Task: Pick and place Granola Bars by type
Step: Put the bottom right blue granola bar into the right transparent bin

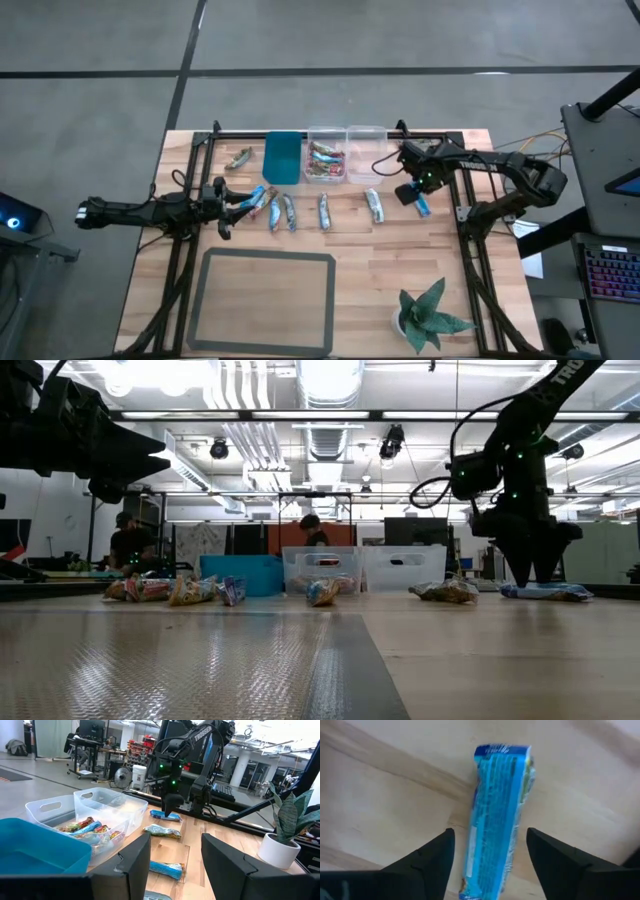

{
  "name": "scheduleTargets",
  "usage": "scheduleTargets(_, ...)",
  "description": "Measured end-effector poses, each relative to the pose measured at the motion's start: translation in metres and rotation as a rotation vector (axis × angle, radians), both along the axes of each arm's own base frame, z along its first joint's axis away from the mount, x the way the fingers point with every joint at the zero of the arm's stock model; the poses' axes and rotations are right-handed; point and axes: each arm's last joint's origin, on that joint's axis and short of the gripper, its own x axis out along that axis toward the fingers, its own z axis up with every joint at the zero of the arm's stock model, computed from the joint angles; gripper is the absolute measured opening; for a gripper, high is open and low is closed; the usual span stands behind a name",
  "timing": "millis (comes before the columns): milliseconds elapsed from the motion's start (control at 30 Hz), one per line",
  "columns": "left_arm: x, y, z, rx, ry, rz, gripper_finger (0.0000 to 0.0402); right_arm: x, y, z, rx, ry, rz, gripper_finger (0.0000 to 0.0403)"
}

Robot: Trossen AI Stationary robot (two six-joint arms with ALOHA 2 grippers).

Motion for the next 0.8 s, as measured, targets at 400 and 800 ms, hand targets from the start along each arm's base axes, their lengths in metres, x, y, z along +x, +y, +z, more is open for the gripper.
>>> scheduleTargets(400, 0.0, 0.0, 0.0, 0.0, 0.0, 0.0, 0.0158, -0.007, 0.007, -0.014, 0.05, -0.002, -0.005, 0.018)
scheduleTargets(800, 0.0, 0.0, 0.0, 0.0, 0.0, 0.0, 0.0158, -0.007, 0.006, -0.013, 0.036, 0.011, -0.041, 0.0053)
